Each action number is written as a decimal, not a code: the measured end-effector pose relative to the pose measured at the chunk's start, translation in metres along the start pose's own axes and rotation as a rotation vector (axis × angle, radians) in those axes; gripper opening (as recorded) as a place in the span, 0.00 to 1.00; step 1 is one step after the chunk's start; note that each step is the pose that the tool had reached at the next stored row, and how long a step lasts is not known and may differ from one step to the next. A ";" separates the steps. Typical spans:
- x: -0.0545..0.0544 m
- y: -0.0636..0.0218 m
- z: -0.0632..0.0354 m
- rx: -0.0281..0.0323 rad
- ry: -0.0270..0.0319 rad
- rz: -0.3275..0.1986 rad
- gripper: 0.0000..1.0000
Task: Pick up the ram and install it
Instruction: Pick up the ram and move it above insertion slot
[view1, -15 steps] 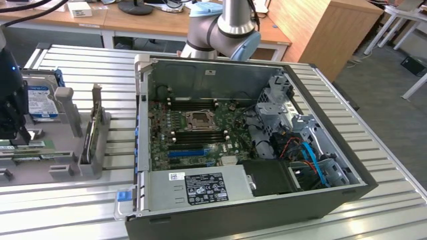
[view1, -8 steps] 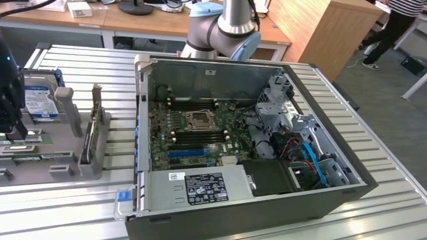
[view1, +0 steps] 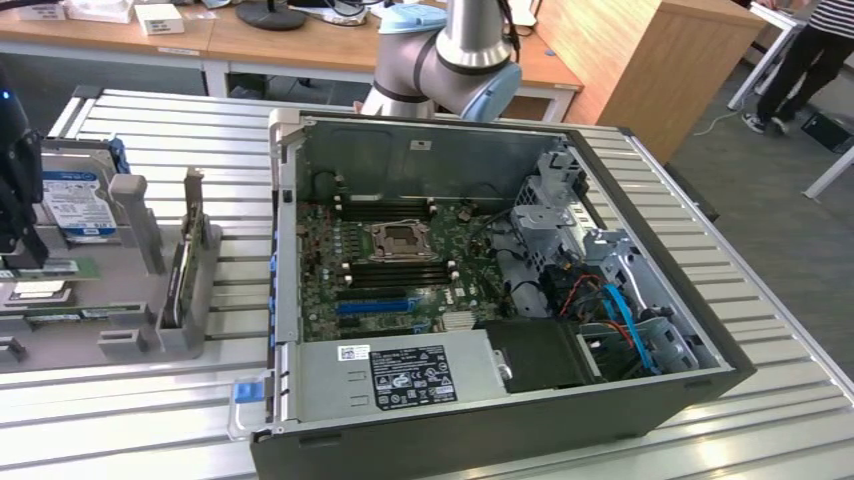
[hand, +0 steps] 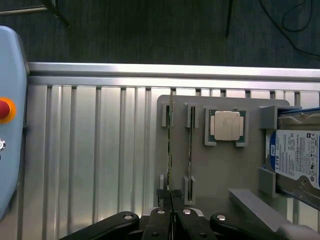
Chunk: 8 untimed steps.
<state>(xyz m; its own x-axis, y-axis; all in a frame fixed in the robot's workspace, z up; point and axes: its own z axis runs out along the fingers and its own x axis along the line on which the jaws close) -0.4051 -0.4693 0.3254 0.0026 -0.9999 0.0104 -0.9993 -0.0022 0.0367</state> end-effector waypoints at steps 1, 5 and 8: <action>0.000 0.0001 -0.0020 0.0001 -0.0001 0.000 0.11; 0.000 0.0004 -0.0105 0.0001 -0.0001 0.000 0.11; 0.000 0.0006 -0.0170 0.0001 -0.0001 0.000 0.11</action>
<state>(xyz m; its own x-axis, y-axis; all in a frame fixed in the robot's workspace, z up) -0.4051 -0.4693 0.3424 0.0025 -0.9999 0.0104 -0.9993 -0.0022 0.0366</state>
